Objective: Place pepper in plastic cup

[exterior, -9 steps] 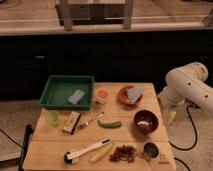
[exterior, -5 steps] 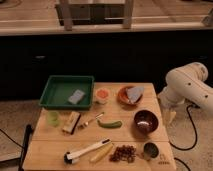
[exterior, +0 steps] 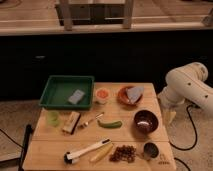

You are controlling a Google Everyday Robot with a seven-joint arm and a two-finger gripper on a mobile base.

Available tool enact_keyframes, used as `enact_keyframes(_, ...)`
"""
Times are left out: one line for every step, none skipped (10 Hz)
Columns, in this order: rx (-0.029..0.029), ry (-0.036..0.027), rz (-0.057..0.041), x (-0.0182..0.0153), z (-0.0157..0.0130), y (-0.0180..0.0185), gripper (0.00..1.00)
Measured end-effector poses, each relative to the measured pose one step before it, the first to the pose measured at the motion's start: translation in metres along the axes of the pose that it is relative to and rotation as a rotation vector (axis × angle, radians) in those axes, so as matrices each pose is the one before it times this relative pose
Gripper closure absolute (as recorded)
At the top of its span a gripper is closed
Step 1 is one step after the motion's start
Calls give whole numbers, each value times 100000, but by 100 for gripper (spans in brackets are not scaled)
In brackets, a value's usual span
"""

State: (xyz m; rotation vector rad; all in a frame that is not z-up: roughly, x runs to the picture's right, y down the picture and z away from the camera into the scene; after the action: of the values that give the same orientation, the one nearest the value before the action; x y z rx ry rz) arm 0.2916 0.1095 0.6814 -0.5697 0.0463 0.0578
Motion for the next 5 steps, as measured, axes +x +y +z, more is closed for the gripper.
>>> enact_keyframes(4,1,1,0,-2,-1,20)
enact_keyframes(-2,9,3,5,2,2,20)
enact_keyframes(2,-10,0,-5,0,-2,20)
enact_keyframes(1,1,-5,-1,-2,0,20)
enact_keyframes(194,1231,-1677,-199,153,-140,20)
